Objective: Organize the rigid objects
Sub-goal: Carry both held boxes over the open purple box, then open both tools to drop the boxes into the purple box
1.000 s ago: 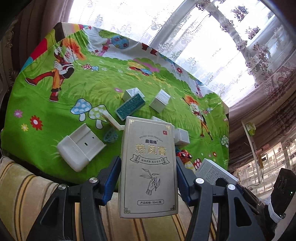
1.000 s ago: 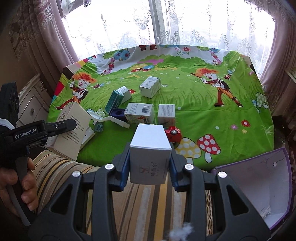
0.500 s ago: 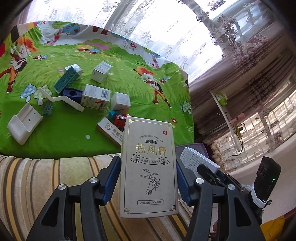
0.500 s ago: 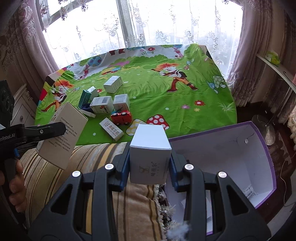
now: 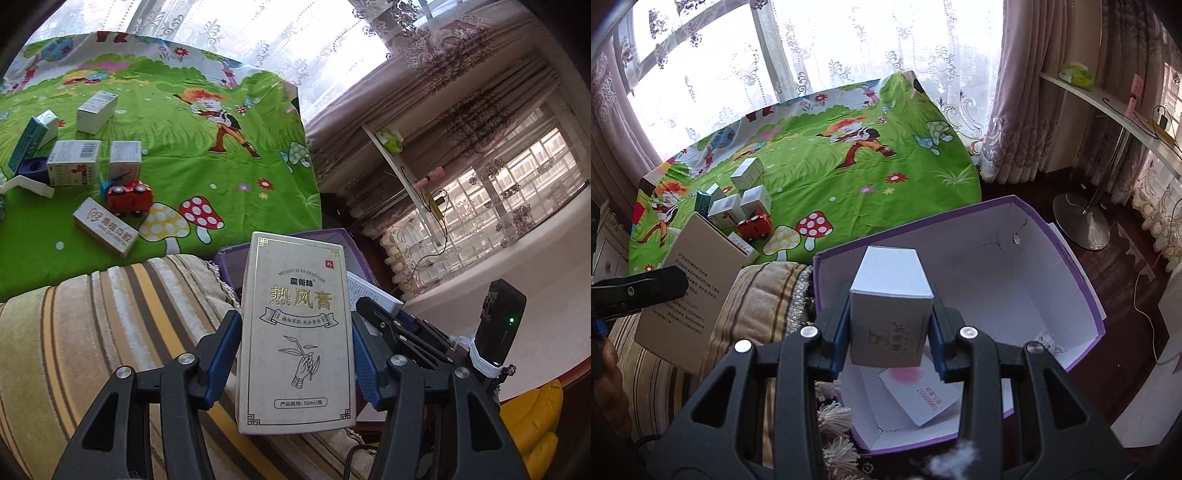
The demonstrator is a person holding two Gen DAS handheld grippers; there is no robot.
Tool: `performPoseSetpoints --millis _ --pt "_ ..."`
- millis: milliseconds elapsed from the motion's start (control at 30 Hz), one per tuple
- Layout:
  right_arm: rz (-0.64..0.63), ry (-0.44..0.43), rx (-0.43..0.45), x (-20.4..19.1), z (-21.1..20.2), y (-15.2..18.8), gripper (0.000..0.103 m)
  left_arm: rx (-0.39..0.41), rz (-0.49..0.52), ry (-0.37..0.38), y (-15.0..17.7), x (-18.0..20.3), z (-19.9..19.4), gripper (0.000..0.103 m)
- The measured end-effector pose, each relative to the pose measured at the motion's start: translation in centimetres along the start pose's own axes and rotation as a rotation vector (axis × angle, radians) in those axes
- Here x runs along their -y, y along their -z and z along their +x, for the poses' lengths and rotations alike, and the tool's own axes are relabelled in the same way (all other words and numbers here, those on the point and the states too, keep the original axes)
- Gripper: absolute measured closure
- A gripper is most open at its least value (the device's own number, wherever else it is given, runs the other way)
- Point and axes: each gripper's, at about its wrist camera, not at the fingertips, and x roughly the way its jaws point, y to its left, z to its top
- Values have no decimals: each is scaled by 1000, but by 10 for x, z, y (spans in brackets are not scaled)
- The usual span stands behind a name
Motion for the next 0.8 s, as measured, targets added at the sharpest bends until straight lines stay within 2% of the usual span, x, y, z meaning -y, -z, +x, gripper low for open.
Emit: performPoseSetpoints --millis 167,233,300,367,567,800 --pt "59 33 2 21 -3 2 62 -51 14 34 2 9 19 44" --pt "68 42 1 26 -4 2 58 -69 4 34 3 7 22 39" --pt "81 41 6 29 -5 2 37 -72 -5 27 4 4 21 37" --pt "96 30 12 30 -7 1 31 -65 -11 29 4 1 17 36" --pt "83 26 5 24 -5 0 30 -44 -1 18 5 -2 10 36" --pt "71 15 1 19 -4 -1 29 -12 20 -28 6 -9 1 36"
